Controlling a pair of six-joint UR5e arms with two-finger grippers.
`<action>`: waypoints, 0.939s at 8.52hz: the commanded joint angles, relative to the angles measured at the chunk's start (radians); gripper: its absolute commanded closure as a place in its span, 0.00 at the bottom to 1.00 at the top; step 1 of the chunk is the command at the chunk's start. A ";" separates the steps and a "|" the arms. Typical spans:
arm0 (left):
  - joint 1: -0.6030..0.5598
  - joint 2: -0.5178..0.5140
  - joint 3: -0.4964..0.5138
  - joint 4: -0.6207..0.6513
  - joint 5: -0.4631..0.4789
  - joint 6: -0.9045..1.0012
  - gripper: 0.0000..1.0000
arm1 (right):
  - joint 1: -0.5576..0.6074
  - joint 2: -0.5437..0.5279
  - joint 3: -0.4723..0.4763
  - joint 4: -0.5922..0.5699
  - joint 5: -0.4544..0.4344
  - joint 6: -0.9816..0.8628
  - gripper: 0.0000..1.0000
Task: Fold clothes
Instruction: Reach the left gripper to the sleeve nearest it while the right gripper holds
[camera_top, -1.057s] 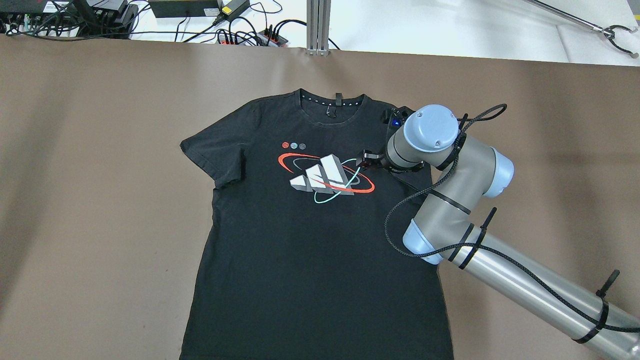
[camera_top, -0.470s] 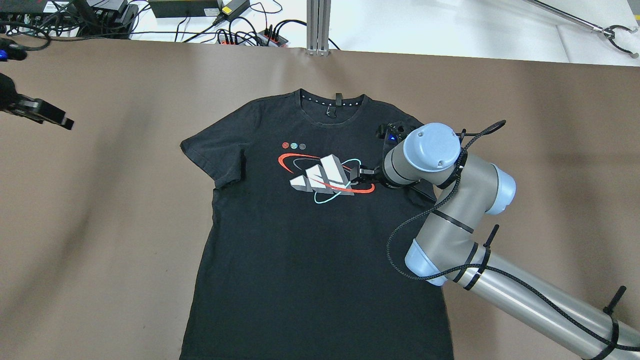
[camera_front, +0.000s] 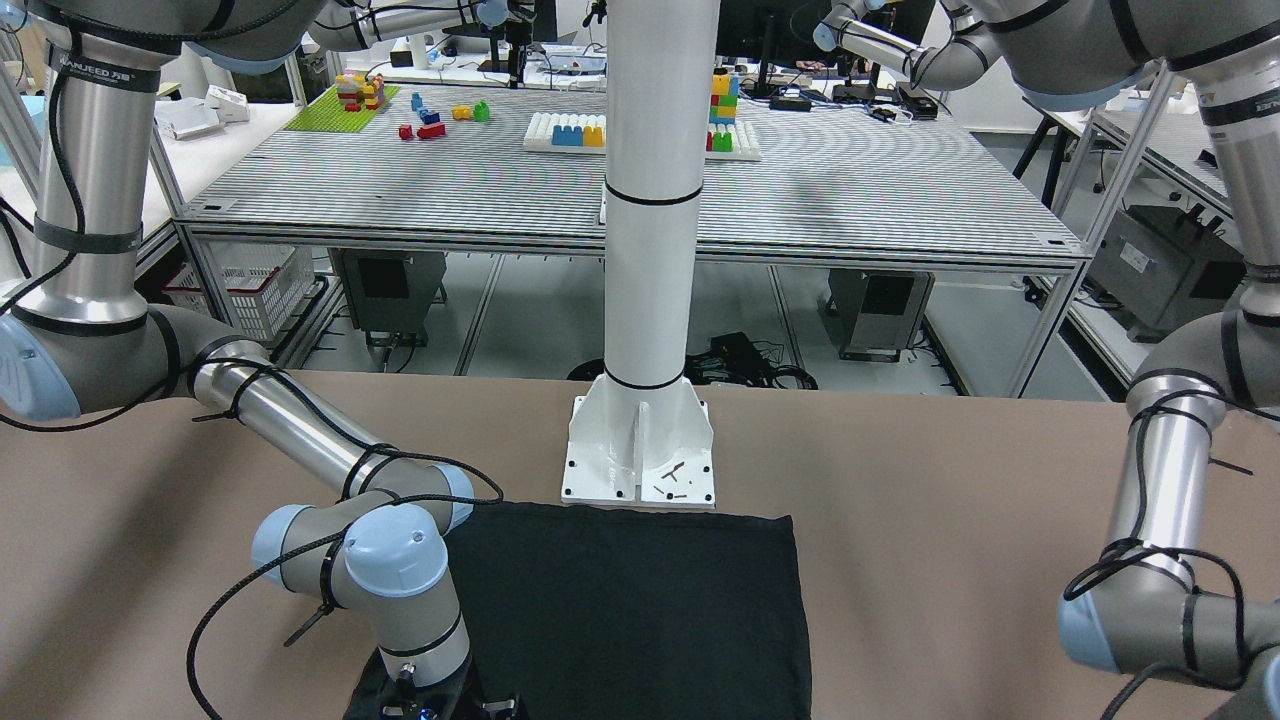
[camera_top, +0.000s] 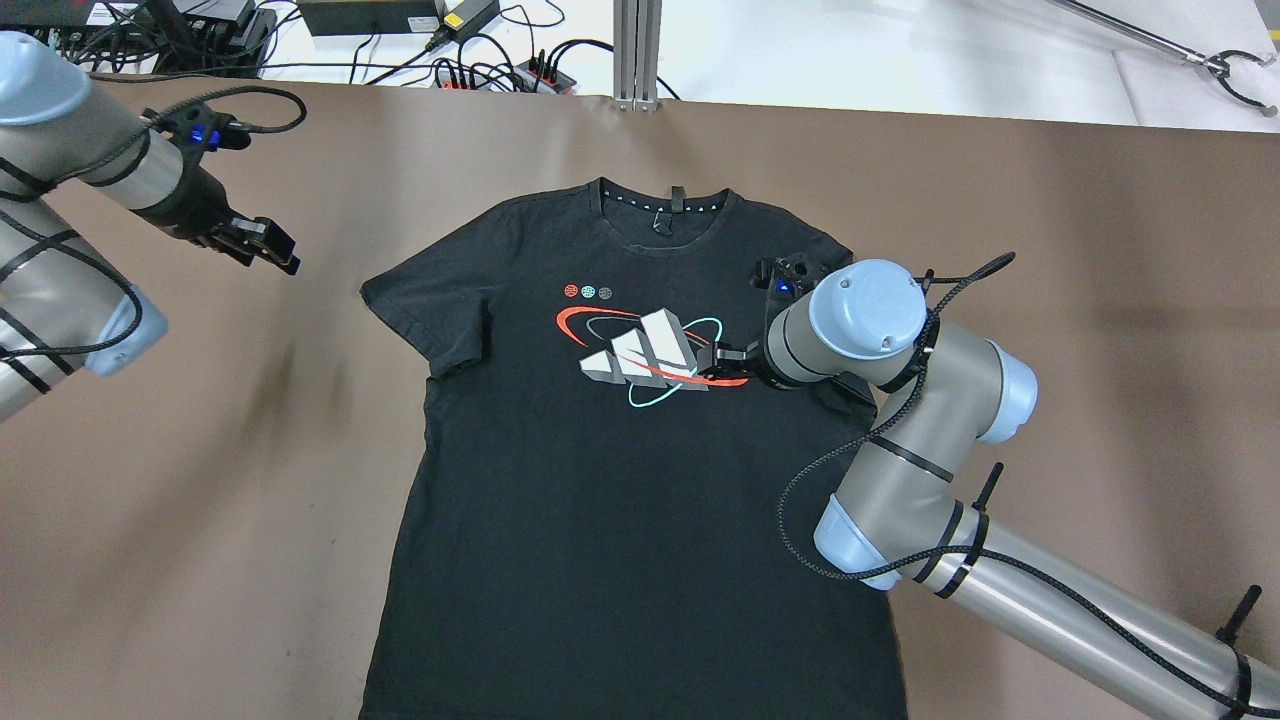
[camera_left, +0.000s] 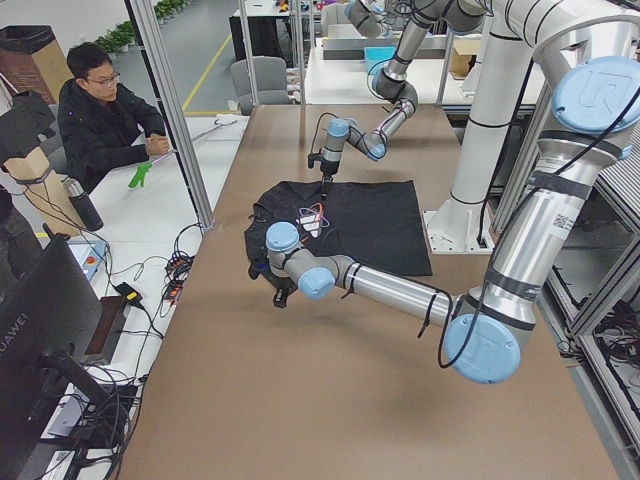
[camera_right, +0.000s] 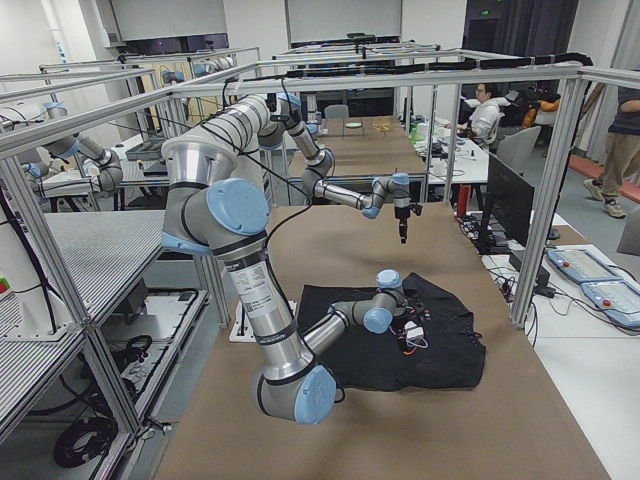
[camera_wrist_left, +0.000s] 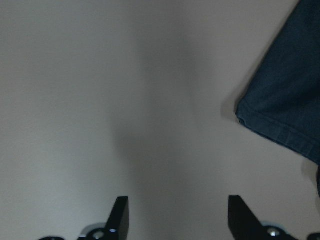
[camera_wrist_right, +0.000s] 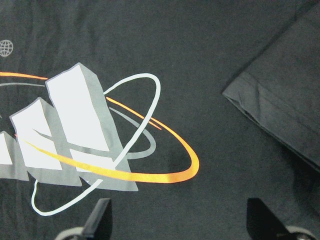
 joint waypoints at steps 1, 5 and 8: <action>0.063 -0.096 0.211 -0.217 0.044 -0.129 0.40 | -0.002 -0.008 0.053 -0.003 -0.018 0.002 0.05; 0.113 -0.134 0.240 -0.222 0.051 -0.142 0.46 | -0.002 -0.019 0.063 -0.003 -0.050 0.002 0.05; 0.118 -0.167 0.281 -0.223 0.057 -0.142 0.56 | -0.002 -0.019 0.063 -0.003 -0.050 0.002 0.05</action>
